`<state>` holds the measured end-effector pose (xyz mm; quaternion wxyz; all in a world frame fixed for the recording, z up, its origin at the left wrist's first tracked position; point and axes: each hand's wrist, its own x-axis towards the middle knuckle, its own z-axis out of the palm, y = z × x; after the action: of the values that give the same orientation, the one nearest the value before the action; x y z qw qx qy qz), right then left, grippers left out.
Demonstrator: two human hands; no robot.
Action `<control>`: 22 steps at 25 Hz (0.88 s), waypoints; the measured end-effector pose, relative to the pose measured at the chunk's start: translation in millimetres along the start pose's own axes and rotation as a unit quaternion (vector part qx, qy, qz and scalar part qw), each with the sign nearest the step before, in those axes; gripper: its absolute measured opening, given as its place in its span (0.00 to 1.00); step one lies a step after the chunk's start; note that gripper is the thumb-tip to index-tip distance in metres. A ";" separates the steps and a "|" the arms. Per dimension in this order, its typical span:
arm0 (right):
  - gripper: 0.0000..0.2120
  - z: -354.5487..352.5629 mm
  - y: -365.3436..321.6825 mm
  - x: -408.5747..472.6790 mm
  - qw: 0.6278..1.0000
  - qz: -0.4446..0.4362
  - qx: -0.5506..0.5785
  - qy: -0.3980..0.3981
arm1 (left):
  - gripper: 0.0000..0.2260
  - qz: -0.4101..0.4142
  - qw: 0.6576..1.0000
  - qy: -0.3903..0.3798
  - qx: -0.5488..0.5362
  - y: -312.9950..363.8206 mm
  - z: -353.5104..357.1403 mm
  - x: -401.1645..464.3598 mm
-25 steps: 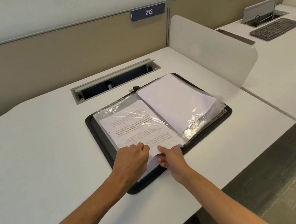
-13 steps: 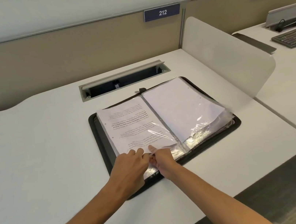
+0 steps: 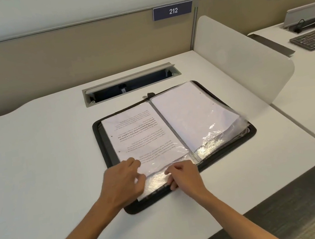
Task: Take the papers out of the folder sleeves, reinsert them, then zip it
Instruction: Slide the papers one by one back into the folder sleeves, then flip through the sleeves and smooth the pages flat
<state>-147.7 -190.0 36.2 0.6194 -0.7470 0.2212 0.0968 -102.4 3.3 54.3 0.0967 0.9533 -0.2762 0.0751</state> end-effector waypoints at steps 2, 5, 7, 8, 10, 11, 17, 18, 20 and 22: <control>0.10 -12.8 2.6 -7.0 0.990 -0.055 -0.078 0.100 | 0.19 -0.058 0.998 0.027 -0.017 -19.5 9.4 8.8; 0.04 -31.4 2.9 -2.8 0.962 -0.049 -0.152 0.220 | 0.21 -0.143 0.990 -0.013 -0.009 -57.2 26.2 36.2; 0.22 -39.9 11.0 7.3 0.960 -0.005 -0.150 0.237 | 0.23 -0.187 0.980 -0.065 -0.004 -83.7 34.2 66.8; 0.33 -41.9 16.6 12.9 0.956 0.020 -0.148 0.251 | 0.25 -0.209 0.975 -0.078 -0.012 -95.2 36.7 83.1; 0.47 -41.8 21.2 19.6 0.952 0.073 -0.128 0.270 | 0.26 -0.234 0.968 -0.088 -0.033 -110.7 40.0 114.6; 0.50 -40.2 23.0 22.4 0.954 0.094 -0.101 0.267 | 0.26 -0.225 0.970 -0.090 -0.029 -114.6 42.5 127.8; 0.52 -44.5 34.5 47.1 0.943 0.107 0.038 0.314 | 0.28 -0.130 0.984 -0.122 0.025 -105.3 58.3 195.3; 0.51 -47.4 34.7 50.5 0.936 0.114 0.061 0.327 | 0.29 -0.134 0.982 -0.134 0.022 -103.2 63.0 206.8; 0.49 -58.8 35.6 57.9 0.917 0.135 0.133 0.351 | 0.33 -0.147 0.974 -0.170 0.012 -98.8 75.0 228.7; 0.43 -75.9 40.7 65.0 0.892 0.148 0.233 0.357 | 0.36 -0.164 0.968 -0.190 0.003 -93.4 86.7 246.0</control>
<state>-118.5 -282.6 -10.7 0.6339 -0.5237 0.5517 -0.1397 161.7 -64.8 5.3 0.0507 0.9826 -0.1288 -0.1236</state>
